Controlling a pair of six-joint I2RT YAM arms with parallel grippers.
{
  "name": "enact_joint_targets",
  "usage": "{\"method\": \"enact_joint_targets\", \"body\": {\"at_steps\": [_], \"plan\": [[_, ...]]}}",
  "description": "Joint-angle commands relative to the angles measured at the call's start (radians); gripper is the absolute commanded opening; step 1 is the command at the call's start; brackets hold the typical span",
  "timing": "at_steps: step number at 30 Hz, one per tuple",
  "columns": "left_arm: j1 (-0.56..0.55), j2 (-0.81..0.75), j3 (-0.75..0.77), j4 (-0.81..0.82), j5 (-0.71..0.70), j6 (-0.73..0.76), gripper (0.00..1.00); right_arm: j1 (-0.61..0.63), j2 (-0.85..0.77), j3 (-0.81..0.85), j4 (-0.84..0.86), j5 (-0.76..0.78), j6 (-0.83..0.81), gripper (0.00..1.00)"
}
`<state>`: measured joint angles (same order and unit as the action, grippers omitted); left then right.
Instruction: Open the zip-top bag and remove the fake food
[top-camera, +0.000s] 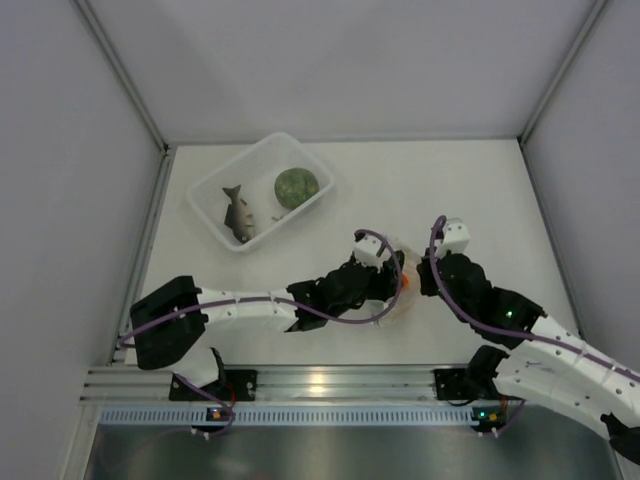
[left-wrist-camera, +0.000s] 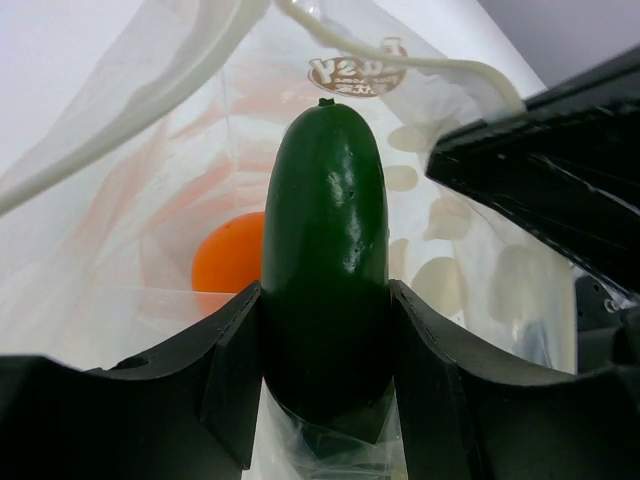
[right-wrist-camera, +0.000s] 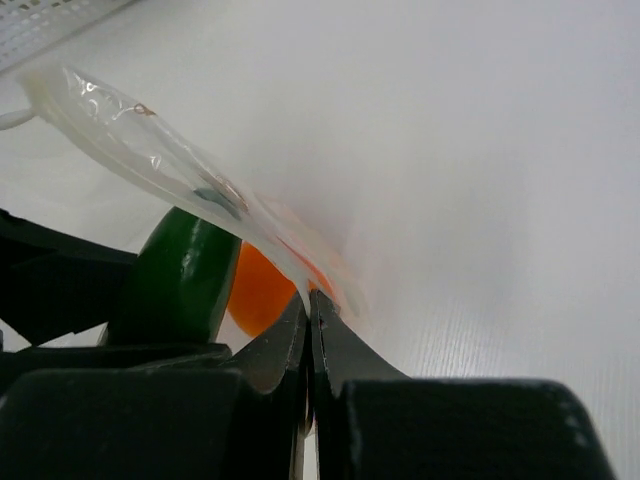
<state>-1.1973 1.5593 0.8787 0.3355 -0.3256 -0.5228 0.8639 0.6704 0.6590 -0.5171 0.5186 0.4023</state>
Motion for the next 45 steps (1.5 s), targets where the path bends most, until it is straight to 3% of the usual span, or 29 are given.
{"method": "enact_joint_targets", "body": {"at_steps": [1,10,17,22,27,34,45], "plan": [[0.001,-0.074,-0.069,0.207,0.083,0.017,0.00,-0.009,0.021,0.036,0.008,0.052,0.003,0.00],[-0.001,-0.091,-0.110,0.289,0.301,0.093,0.00,-0.009,0.064,0.062,0.111,0.021,-0.052,0.00],[-0.001,-0.182,-0.193,0.393,0.159,0.067,0.00,-0.009,0.051,0.004,0.162,-0.138,-0.050,0.00],[-0.001,-0.199,-0.241,0.569,-0.001,0.024,0.00,-0.008,0.001,-0.045,0.235,-0.291,-0.022,0.00],[-0.001,-0.119,-0.170,0.643,0.000,0.033,0.00,0.020,0.057,0.004,0.200,-0.333,-0.025,0.00],[-0.001,-0.071,-0.104,0.648,-0.182,0.064,0.00,0.064,0.057,0.033,0.131,-0.312,-0.013,0.00],[-0.001,0.022,-0.063,0.646,-0.275,0.239,0.00,0.090,0.034,0.099,0.039,-0.373,-0.040,0.00]]}}
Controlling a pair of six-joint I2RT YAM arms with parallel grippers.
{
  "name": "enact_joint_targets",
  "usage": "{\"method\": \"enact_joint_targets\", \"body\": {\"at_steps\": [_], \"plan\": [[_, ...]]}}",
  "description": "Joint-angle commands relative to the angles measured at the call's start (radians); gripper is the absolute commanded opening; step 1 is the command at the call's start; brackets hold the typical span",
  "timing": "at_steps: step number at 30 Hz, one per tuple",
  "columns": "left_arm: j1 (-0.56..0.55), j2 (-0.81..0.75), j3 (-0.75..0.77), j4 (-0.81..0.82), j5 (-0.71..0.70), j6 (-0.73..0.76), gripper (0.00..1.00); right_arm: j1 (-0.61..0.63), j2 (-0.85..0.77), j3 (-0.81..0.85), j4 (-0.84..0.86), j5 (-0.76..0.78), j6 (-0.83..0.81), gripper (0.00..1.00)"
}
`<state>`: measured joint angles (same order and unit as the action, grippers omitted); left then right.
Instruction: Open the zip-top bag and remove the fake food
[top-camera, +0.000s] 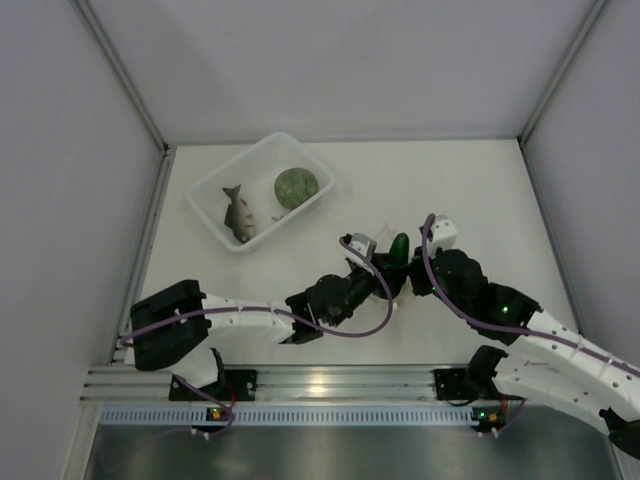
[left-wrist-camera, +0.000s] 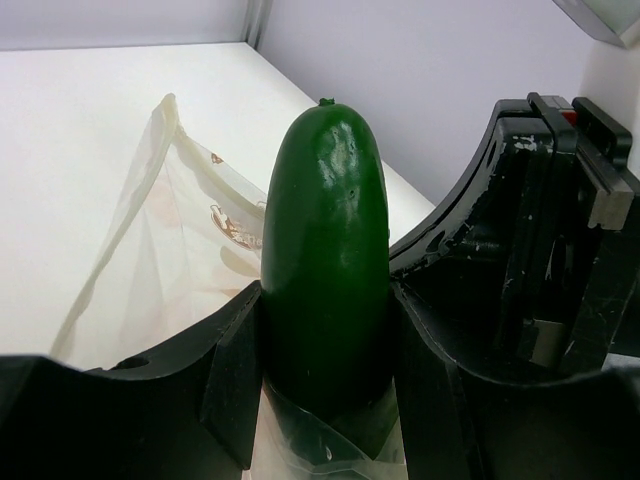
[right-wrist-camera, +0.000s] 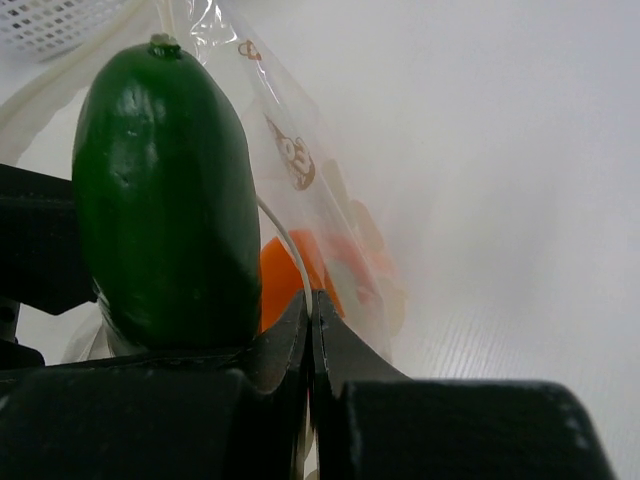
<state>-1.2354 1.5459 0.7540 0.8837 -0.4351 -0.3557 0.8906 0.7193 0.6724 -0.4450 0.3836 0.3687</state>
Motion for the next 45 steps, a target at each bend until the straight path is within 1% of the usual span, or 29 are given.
{"method": "enact_joint_targets", "body": {"at_steps": [1,3,4,6,7,9,10,12,14,17,18,19,21,22,26,27,29,30,32,34,39,42,44,45], "plan": [[0.037,0.037,0.062,0.098,-0.186,0.066,0.00,0.065,-0.015,0.099,-0.044,-0.255,-0.017,0.00],[0.037,0.048,0.085,0.098,-0.256,0.061,0.00,0.064,-0.011,0.102,-0.058,-0.279,-0.022,0.00],[0.037,0.054,0.100,0.084,-0.290,0.051,0.01,0.065,-0.009,0.098,-0.054,-0.323,-0.022,0.00],[0.037,0.078,0.166,0.028,-0.349,0.032,0.00,0.065,-0.012,0.086,-0.020,-0.373,-0.014,0.00],[0.037,0.088,0.191,-0.027,-0.388,0.034,0.00,0.064,-0.012,0.082,-0.009,-0.417,-0.007,0.00],[0.037,0.126,0.232,-0.048,-0.405,0.056,0.00,0.064,-0.015,0.084,0.000,-0.431,-0.005,0.00],[0.037,0.137,0.257,-0.049,-0.413,0.093,0.00,0.064,-0.015,0.088,-0.004,-0.446,-0.004,0.00],[0.037,0.158,0.272,-0.049,-0.413,0.130,0.00,0.064,-0.018,0.102,-0.006,-0.489,-0.008,0.00],[0.037,0.171,0.274,-0.048,-0.424,0.181,0.00,0.064,-0.026,0.113,-0.020,-0.488,-0.008,0.00],[0.042,0.177,0.248,-0.045,-0.428,0.225,0.00,0.064,-0.034,0.141,-0.081,-0.407,-0.011,0.00],[0.043,0.172,0.236,-0.045,-0.444,0.209,0.00,0.064,-0.040,0.147,-0.089,-0.346,-0.002,0.00],[0.045,0.166,0.211,-0.046,-0.455,0.181,0.00,0.064,-0.046,0.147,-0.098,-0.318,0.006,0.00],[0.057,0.140,0.173,-0.045,-0.415,0.112,0.00,0.062,-0.054,0.132,-0.089,-0.283,0.015,0.00],[0.065,0.116,0.160,-0.043,-0.393,0.039,0.00,0.062,-0.050,0.125,-0.081,-0.270,0.022,0.00],[0.068,0.079,0.150,-0.045,-0.329,-0.022,0.00,0.064,-0.011,0.076,-0.035,-0.214,0.047,0.00],[0.068,0.069,0.146,-0.046,-0.306,-0.057,0.00,0.062,-0.006,0.070,-0.032,-0.160,0.064,0.00],[0.068,0.031,0.133,-0.045,-0.295,-0.103,0.00,0.064,-0.009,0.037,-0.017,-0.094,0.088,0.00],[0.068,0.013,0.114,-0.045,-0.292,-0.150,0.00,0.064,-0.012,0.023,0.006,-0.050,0.116,0.00],[0.068,-0.013,0.096,-0.045,-0.291,-0.196,0.00,0.064,-0.020,-0.008,0.040,-0.037,0.134,0.00],[0.068,-0.053,0.071,-0.046,-0.284,-0.245,0.00,0.065,-0.012,-0.039,0.054,0.020,0.170,0.00],[0.068,-0.119,0.005,-0.046,-0.264,-0.369,0.00,0.064,-0.009,-0.059,0.078,0.069,0.170,0.00],[0.065,-0.139,-0.033,-0.046,-0.297,-0.400,0.00,0.064,0.011,-0.048,0.097,0.017,0.159,0.00],[0.067,-0.148,-0.044,-0.048,-0.301,-0.401,0.00,0.065,0.022,-0.042,0.086,0.040,0.156,0.00],[0.067,-0.153,-0.051,-0.046,-0.297,-0.423,0.00,0.064,0.026,-0.036,0.091,0.067,0.147,0.00]]}}
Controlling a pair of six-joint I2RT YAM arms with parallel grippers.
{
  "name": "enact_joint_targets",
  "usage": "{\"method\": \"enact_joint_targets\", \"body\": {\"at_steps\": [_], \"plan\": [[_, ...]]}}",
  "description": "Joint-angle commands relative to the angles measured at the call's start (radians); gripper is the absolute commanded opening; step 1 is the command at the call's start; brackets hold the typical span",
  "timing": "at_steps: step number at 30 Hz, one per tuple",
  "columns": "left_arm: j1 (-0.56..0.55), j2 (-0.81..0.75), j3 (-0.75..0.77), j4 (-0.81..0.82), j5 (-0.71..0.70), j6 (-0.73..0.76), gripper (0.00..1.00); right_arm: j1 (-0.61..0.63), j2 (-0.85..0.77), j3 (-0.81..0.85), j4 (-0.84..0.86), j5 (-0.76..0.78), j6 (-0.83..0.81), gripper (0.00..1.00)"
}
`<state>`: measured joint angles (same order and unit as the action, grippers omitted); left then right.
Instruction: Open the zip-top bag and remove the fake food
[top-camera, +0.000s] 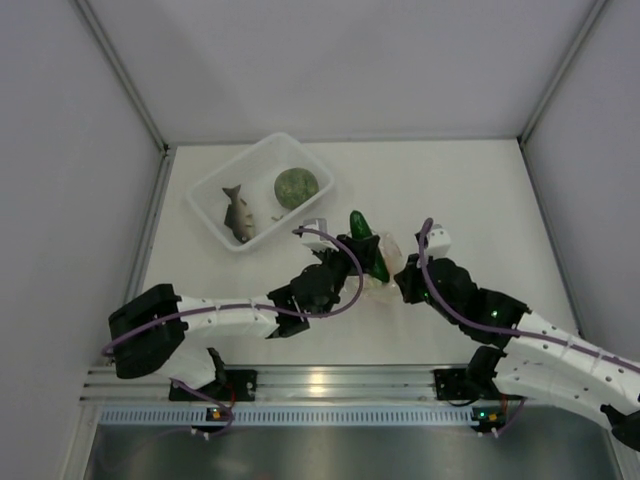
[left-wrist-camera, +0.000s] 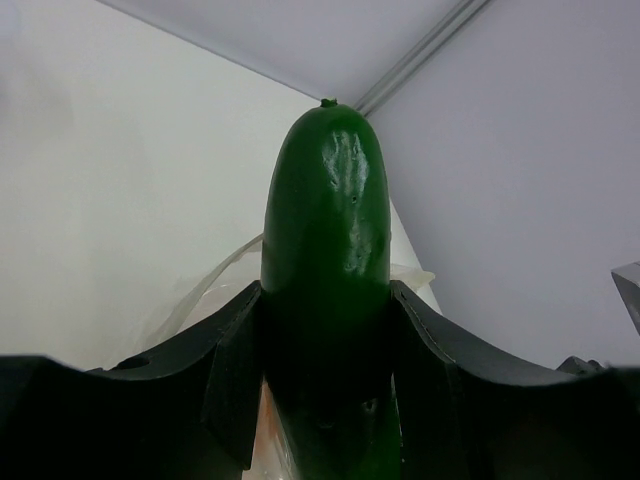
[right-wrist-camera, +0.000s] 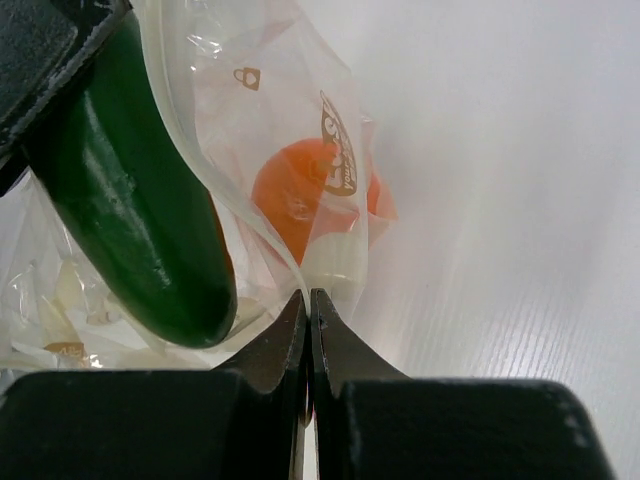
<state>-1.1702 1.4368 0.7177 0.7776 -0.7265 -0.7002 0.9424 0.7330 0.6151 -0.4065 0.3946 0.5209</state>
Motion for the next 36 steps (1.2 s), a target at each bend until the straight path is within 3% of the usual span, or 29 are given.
{"method": "enact_joint_targets", "body": {"at_steps": [1,5,9,13,17,21,26,36], "plan": [[0.001,-0.049,-0.024,0.060,0.002,-0.094,0.00,0.012,0.014,0.018,0.058,0.061,-0.012,0.00],[0.001,-0.055,-0.035,0.061,0.058,-0.108,0.00,0.013,0.055,0.047,0.081,0.052,-0.050,0.00],[0.001,-0.056,-0.038,0.084,0.134,-0.105,0.00,0.012,0.103,0.066,0.126,-0.101,-0.116,0.00],[0.007,-0.056,-0.087,0.238,0.197,-0.085,0.00,0.013,0.157,0.049,0.173,-0.198,-0.130,0.00],[0.046,-0.079,-0.095,0.250,0.275,-0.140,0.00,0.012,0.125,0.005,0.172,-0.093,-0.113,0.00],[0.090,-0.108,-0.072,0.069,0.389,-0.250,0.00,-0.010,0.092,0.023,0.135,-0.011,-0.099,0.00],[0.150,-0.110,-0.124,0.052,0.637,-0.376,0.00,-0.034,0.089,0.064,0.135,0.076,-0.113,0.00],[0.184,-0.088,-0.060,-0.155,0.933,-0.329,0.00,-0.082,0.186,0.210,0.041,0.150,-0.157,0.00]]}}
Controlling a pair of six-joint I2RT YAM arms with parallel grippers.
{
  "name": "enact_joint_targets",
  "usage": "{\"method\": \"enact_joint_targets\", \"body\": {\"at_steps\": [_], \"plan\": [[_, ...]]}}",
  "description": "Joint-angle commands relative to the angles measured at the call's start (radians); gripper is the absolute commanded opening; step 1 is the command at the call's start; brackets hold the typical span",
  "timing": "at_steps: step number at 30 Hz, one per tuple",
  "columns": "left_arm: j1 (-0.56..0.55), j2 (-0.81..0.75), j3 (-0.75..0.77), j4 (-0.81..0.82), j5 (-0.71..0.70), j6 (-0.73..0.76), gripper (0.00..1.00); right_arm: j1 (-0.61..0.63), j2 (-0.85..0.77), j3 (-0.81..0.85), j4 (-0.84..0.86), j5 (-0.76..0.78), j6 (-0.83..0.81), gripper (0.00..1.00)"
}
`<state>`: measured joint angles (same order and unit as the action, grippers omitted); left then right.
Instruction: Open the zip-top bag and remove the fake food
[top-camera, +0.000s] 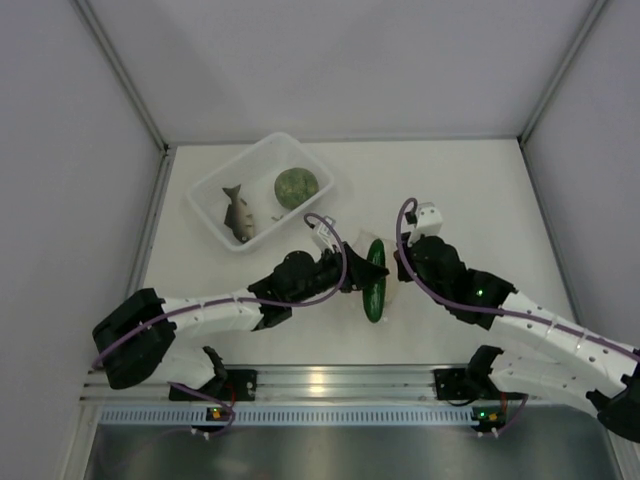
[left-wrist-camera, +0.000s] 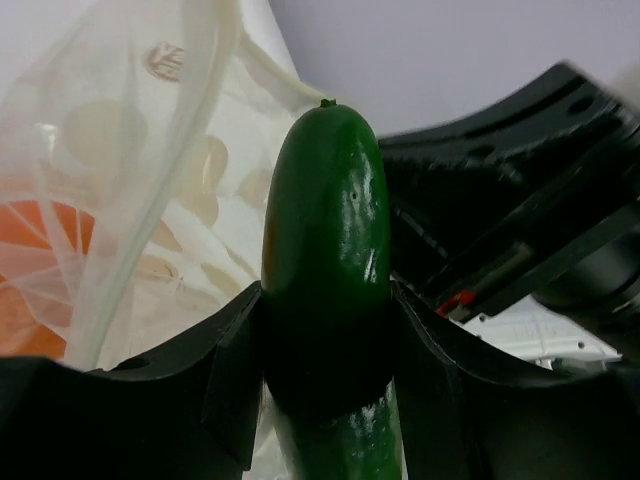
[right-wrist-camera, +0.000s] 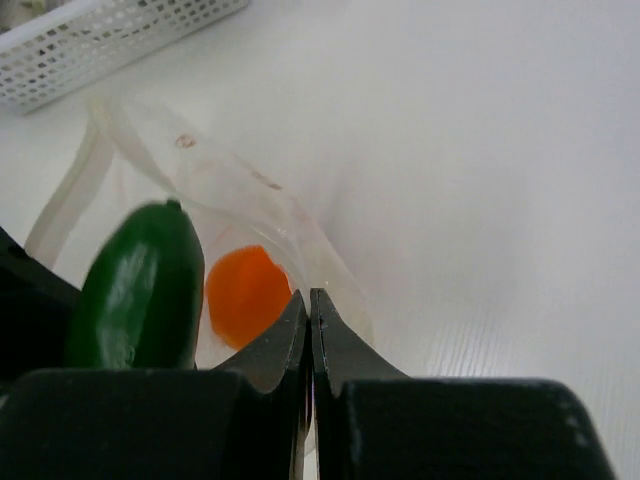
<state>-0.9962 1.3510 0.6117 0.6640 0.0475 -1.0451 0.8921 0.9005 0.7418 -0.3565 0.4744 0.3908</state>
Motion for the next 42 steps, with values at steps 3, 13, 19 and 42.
{"method": "enact_joint_targets", "body": {"at_steps": [3,13,19,42], "plan": [[0.021,-0.025,0.048,-0.050,0.207,0.052,0.00,-0.053,0.055,0.122,-0.065,0.085,-0.053,0.00],[0.047,-0.128,0.006,-0.095,0.043,0.187,0.04,-0.067,0.029,0.032,-0.010,-0.147,-0.040,0.00],[0.056,-0.046,0.042,-0.093,-0.018,0.209,0.12,-0.062,-0.034,-0.002,0.056,-0.347,0.020,0.00],[0.054,0.151,0.126,0.106,0.196,0.100,0.65,-0.059,-0.061,-0.067,0.237,-0.470,0.128,0.00]]}}
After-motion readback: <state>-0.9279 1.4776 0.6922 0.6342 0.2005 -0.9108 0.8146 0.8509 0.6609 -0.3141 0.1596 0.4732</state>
